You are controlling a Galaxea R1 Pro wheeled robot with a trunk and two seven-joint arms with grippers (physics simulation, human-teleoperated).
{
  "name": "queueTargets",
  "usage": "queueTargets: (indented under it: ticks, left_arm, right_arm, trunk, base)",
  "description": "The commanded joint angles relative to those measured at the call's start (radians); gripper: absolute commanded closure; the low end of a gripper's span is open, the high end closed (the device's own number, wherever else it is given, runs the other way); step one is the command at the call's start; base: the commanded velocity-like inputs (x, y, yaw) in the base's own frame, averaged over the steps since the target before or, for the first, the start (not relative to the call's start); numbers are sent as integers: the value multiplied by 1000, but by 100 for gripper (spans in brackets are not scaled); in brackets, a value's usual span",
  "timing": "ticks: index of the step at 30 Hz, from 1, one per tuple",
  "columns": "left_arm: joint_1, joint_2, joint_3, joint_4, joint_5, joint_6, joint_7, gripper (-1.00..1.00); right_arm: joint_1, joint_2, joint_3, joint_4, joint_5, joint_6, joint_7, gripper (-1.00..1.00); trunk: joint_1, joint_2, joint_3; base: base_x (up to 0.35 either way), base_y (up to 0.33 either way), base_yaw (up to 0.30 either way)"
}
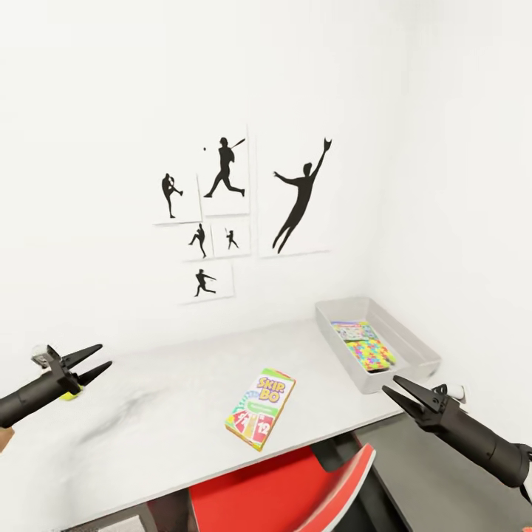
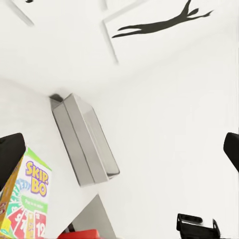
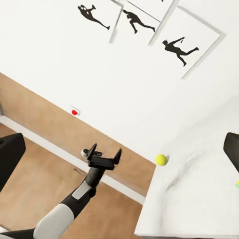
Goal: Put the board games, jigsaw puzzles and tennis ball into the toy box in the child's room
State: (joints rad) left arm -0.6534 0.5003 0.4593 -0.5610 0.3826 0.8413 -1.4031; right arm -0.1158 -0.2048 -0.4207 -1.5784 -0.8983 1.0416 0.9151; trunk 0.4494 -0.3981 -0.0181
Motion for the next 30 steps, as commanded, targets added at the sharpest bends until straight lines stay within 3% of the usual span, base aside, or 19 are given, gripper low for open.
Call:
queueTargets:
  ticks: [1,13,30]
  left_arm:
    - [-1,0,1,0,-1,12,-12,-100]
    - [-2,2,2,0,-28,41,-51,-100]
    - [-2,3,2,-1,-30,42,-51,-100]
  right_arm:
    - [-1,0,-1,0,4,4,4,-100]
    - [-1,1,0,1,4,3,-2,-100]
    - [-1,1,-1,1,3,5,-50,-100]
  trunk:
    - [1,-2,-2]
    - [1,-2,-1]
    - [1,-2,-1]
  base:
    - [0,0,123]
    - [0,0,24]
    - [0,0,2]
